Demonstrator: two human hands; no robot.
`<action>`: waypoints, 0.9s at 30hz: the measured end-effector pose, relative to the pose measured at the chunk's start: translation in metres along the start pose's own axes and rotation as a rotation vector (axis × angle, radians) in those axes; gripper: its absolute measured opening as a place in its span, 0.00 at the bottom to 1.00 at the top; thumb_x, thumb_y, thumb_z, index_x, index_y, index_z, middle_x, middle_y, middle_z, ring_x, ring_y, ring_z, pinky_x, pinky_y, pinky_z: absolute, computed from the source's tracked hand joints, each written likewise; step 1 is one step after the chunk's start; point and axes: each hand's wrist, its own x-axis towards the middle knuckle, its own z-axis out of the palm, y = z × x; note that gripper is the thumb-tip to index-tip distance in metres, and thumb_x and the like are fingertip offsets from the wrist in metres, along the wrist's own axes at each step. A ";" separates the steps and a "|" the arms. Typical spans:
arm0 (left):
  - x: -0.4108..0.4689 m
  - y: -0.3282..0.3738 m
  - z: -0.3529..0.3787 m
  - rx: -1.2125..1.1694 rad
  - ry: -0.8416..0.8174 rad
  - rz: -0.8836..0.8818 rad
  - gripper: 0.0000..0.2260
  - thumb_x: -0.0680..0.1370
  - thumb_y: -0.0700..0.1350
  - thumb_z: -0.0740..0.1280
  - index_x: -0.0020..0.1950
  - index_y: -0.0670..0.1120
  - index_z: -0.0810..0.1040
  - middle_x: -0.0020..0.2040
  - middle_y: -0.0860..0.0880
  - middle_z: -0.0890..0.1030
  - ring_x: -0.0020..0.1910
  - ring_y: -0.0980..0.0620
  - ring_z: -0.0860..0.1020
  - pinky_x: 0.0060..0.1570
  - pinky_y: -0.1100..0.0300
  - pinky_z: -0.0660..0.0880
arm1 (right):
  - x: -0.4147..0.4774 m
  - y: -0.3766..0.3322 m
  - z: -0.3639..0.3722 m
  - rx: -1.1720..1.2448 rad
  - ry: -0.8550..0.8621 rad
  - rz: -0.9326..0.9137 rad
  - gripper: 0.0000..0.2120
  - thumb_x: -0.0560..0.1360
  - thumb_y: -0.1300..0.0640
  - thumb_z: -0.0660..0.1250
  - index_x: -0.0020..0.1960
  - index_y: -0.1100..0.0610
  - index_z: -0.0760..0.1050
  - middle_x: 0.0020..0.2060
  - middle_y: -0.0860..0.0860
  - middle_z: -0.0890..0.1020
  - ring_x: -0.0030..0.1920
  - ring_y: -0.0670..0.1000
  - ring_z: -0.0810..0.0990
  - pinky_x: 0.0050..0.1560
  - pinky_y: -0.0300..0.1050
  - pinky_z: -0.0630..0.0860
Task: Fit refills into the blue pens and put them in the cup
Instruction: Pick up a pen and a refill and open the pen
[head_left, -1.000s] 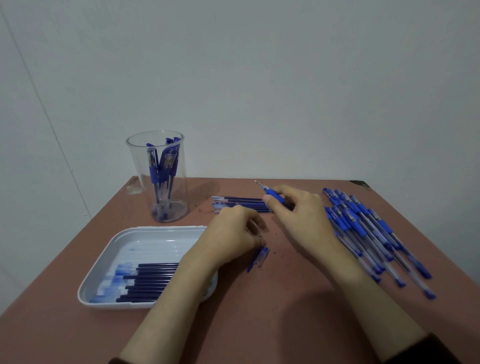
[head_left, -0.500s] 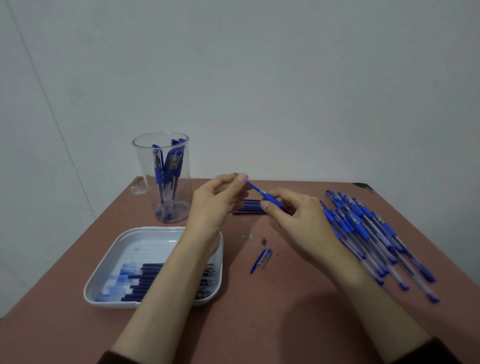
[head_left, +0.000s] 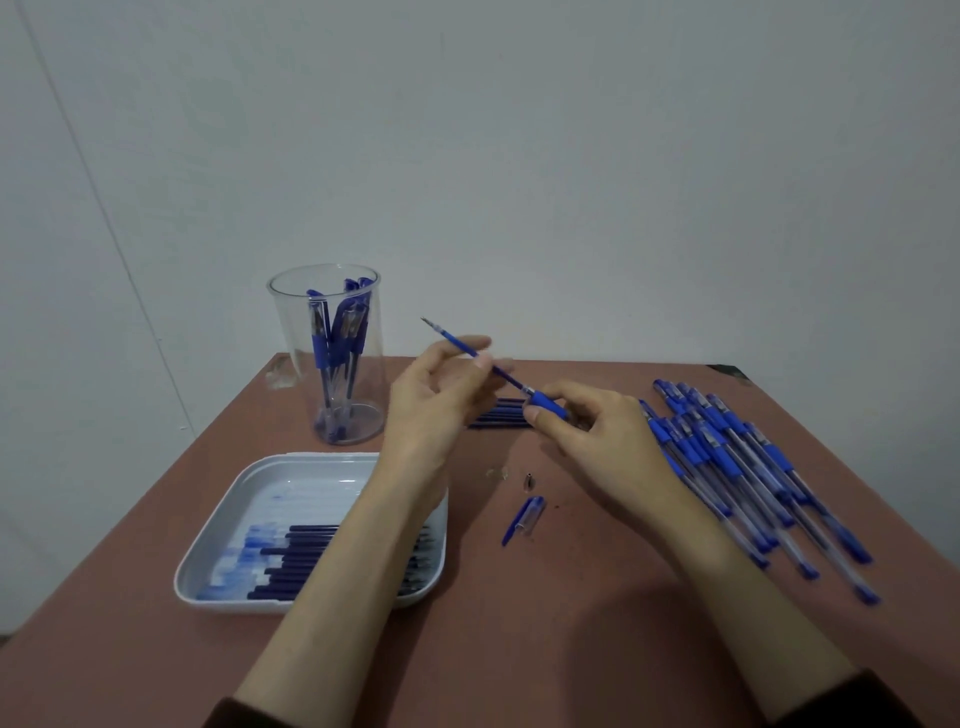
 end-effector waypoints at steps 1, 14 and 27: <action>0.001 0.001 -0.001 0.014 0.055 0.077 0.06 0.79 0.38 0.64 0.53 0.47 0.77 0.43 0.46 0.85 0.47 0.49 0.83 0.49 0.57 0.79 | 0.000 0.001 -0.001 -0.015 0.003 0.011 0.04 0.75 0.50 0.68 0.43 0.46 0.81 0.32 0.51 0.79 0.34 0.52 0.74 0.37 0.49 0.72; 0.105 -0.007 0.005 1.302 -0.173 0.237 0.10 0.74 0.38 0.69 0.54 0.45 0.82 0.46 0.47 0.85 0.48 0.49 0.81 0.54 0.54 0.76 | 0.008 0.011 -0.017 -0.096 0.223 0.174 0.06 0.76 0.50 0.66 0.43 0.51 0.80 0.25 0.48 0.71 0.30 0.50 0.70 0.34 0.47 0.69; 0.118 -0.034 -0.004 1.496 -0.538 0.035 0.12 0.76 0.36 0.64 0.57 0.45 0.82 0.55 0.47 0.83 0.55 0.50 0.78 0.54 0.65 0.70 | 0.006 0.008 -0.016 -0.079 0.209 0.164 0.07 0.76 0.49 0.66 0.43 0.49 0.79 0.24 0.46 0.69 0.27 0.46 0.67 0.31 0.42 0.65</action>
